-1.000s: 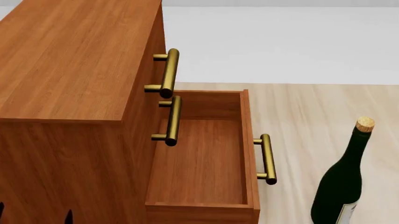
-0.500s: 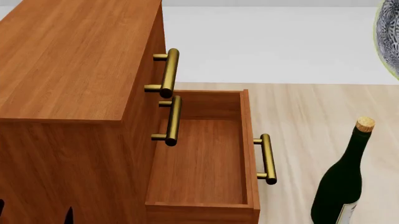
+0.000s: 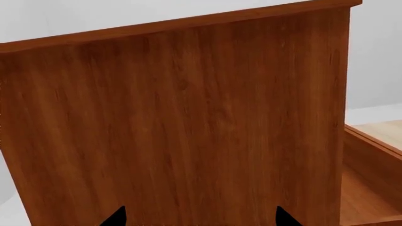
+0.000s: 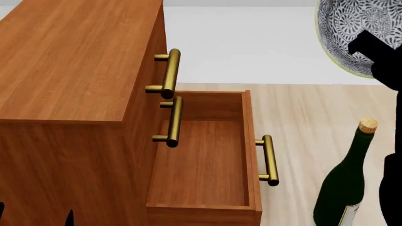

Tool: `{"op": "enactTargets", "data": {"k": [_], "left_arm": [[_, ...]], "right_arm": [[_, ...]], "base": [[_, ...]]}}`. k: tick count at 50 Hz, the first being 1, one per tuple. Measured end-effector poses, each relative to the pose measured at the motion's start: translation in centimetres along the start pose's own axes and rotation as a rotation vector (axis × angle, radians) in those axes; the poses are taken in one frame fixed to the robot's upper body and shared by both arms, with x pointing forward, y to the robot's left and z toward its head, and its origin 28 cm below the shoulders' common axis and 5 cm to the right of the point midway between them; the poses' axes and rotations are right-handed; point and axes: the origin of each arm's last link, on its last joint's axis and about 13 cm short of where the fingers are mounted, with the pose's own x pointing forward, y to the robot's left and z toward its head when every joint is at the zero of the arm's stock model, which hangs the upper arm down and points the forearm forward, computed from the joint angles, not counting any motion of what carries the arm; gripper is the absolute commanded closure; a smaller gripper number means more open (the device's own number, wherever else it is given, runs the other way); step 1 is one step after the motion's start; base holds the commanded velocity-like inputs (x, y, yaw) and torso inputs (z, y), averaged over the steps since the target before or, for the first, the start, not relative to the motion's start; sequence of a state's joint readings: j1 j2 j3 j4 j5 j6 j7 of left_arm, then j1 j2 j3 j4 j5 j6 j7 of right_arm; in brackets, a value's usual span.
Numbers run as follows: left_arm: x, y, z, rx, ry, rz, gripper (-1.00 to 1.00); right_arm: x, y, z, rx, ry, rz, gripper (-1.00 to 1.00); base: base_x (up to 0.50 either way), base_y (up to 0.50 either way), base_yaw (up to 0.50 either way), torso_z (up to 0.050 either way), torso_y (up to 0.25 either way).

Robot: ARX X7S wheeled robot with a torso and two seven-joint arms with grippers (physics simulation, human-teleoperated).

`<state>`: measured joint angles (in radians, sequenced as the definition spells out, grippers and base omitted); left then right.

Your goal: Put the bowl in the bottom drawer of the cabinet.

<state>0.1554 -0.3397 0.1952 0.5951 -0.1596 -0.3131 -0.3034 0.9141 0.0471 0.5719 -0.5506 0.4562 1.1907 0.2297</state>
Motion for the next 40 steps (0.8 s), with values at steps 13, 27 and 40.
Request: {"op": "enactTargets", "data": {"k": [13, 27, 40], "left_arm": [[0.0, 0.0, -0.1, -0.001, 0.001, 0.002, -1.0], [-0.1, 0.1, -0.2, -0.002, 0.004, 0.005, -1.0], [-0.1, 0.3, -0.3, -0.003, 0.004, 0.01, -1.0]], "right_arm": [[1.1, 1.4, -3.0, 0.009, 0.118, 0.057, 1.0], [2.0, 2.3, -6.2, 0.001, 0.228, 0.079, 1.0], [2.5, 2.9, -9.4, -0.025, 0.321, 0.062, 1.0]], "base": [[0.0, 0.0, 0.0, 0.0, 0.0], [0.0, 0.0, 0.0, 0.0, 0.0], [0.0, 0.0, 0.0, 0.0, 0.001]]}}
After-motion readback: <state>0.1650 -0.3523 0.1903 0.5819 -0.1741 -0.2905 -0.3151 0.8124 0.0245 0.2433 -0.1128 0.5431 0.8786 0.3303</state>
